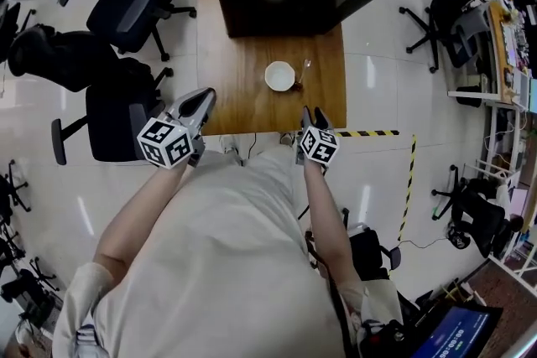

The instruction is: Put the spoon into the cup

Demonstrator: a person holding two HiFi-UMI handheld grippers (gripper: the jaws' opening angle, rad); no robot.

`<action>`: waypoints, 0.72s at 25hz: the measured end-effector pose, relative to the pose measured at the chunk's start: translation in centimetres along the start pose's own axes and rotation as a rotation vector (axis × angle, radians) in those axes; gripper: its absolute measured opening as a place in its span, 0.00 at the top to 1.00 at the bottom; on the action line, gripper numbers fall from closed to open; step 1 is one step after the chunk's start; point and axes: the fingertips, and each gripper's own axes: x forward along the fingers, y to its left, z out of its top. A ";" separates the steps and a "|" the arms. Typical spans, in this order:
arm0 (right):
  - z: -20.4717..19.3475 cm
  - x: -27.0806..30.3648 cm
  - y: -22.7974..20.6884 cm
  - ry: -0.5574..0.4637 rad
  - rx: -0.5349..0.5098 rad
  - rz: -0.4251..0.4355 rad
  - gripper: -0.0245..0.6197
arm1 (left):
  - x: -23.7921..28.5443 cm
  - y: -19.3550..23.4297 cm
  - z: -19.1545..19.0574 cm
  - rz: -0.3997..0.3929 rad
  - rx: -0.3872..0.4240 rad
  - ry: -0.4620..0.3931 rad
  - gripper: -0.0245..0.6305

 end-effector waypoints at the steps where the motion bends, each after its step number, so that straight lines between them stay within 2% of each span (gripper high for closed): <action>1: -0.4 1.1 -0.2 0.025 -0.019 0.006 0.71 | 0.1 0.1 0.0 0.015 0.012 -0.002 0.96; 7: -3.7 7.6 -1.6 0.167 -0.105 0.030 0.71 | 0.5 0.3 -0.4 0.101 0.036 -0.009 0.96; 12: -4.7 12.0 -2.3 0.217 -0.159 0.033 0.70 | 0.2 -0.2 -1.3 0.155 0.089 0.004 0.96; 18: -6.9 14.4 -2.2 0.275 -0.232 0.019 0.69 | -2.0 0.6 -3.3 0.228 0.056 0.023 0.96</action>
